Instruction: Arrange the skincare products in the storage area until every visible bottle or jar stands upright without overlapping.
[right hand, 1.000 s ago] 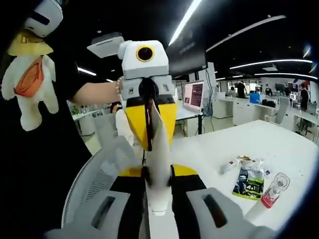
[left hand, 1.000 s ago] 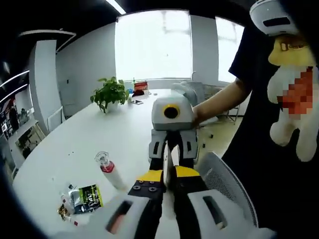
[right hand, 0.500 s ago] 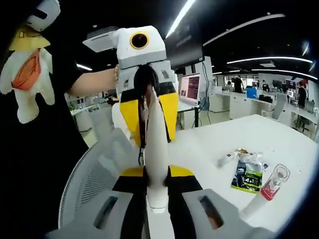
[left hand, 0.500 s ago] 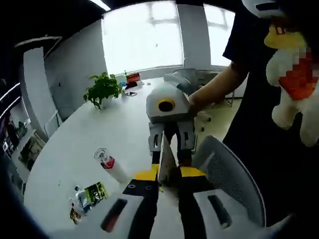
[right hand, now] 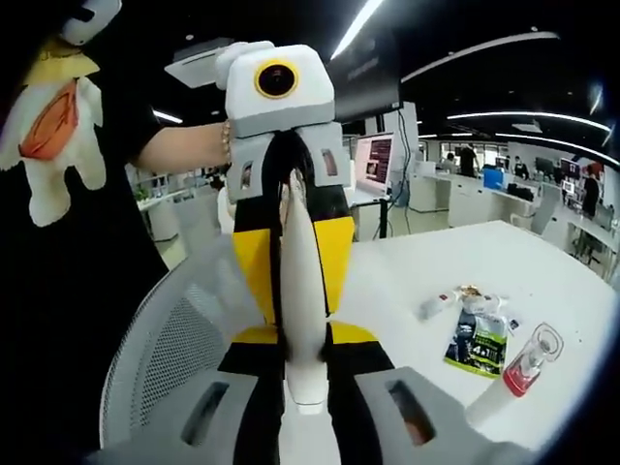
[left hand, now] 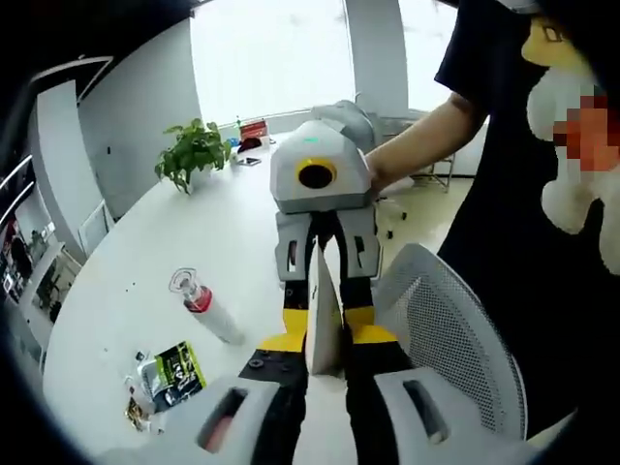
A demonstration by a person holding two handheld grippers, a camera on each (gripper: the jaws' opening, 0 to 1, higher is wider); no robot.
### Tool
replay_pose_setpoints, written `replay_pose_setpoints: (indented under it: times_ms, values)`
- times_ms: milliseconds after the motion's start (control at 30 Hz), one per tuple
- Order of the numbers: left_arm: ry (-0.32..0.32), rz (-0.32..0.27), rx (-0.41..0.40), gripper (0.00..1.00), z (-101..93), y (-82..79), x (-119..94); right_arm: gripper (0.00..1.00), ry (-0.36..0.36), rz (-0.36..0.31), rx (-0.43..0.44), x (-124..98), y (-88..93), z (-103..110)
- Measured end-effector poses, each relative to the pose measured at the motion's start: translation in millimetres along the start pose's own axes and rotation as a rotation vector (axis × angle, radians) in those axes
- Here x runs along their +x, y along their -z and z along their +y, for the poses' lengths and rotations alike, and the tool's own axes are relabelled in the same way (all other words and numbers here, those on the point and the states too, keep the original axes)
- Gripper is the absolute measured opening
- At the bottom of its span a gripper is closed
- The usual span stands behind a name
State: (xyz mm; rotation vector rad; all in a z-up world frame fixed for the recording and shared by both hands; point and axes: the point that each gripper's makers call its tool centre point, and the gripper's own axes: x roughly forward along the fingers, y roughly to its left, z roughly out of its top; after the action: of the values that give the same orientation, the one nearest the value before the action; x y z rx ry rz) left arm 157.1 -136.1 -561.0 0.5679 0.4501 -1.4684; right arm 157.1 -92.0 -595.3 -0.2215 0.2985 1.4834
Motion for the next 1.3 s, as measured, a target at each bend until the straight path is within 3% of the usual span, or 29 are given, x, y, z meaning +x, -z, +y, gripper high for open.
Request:
replay_pose_setpoints:
  times_ms: [533, 867, 1300]
  values:
    - [0.000, 0.051, -0.023, 0.18, 15.7, 39.1, 27.6, 0.16, 0.029, 0.063, -0.018, 9.7, 40.3, -19.5]
    - [0.011, 0.094, 0.001, 0.18, 27.5, 52.9, 38.6, 0.16, 0.042, 0.078, -0.017, 11.2, 53.8, -28.6]
    - [0.020, 0.147, 0.031, 0.18, 29.0, 64.8, 56.1, 0.17, 0.069, 0.104, -0.001, 11.4, 72.5, -39.8]
